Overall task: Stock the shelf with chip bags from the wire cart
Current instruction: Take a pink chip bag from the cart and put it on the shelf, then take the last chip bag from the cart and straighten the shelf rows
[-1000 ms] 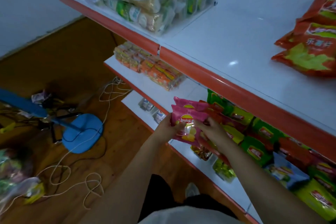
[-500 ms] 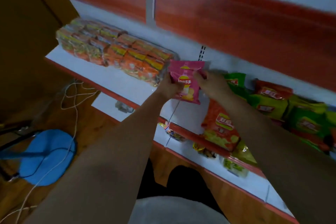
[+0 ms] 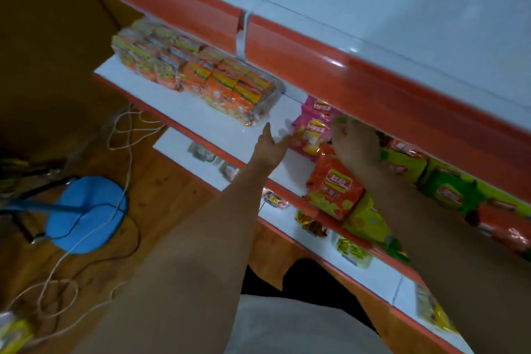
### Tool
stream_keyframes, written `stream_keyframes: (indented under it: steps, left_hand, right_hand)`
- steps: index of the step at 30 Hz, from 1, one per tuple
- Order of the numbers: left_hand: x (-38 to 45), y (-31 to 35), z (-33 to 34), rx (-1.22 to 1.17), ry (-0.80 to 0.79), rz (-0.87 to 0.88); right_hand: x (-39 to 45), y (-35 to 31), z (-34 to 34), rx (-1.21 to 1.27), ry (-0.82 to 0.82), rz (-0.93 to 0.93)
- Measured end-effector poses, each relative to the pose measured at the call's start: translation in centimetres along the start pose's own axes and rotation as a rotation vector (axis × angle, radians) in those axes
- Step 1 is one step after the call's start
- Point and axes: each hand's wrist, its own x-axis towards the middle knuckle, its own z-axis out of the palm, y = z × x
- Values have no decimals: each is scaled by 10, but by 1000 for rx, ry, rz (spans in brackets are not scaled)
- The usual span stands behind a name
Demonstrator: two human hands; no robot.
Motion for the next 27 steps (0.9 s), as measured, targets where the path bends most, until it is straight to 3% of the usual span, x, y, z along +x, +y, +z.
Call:
stream_keyframes:
  steps: [3, 10, 15, 21, 27]
  left_hand:
    - [-84, -21, -31, -64, 179, -45]
    - [-296, -95, -73, -217, 681, -178]
    - [-459, -176, -73, -396, 983, -281]
    - [-698, -280, 13, -622, 1323, -399]
    - [-946, -377, 177, -814, 1613, -600]
  right_hand:
    - [-37, -23, 12, 46, 9, -238]
    - [-172, -79, 72, -37, -353, -613]
    - [-324, -88, 120, -133, -584, -955]
    - [-546, -9, 180, -296, -828, -1263]
    - [-789, 154, 234, -466, -1124, -1477]
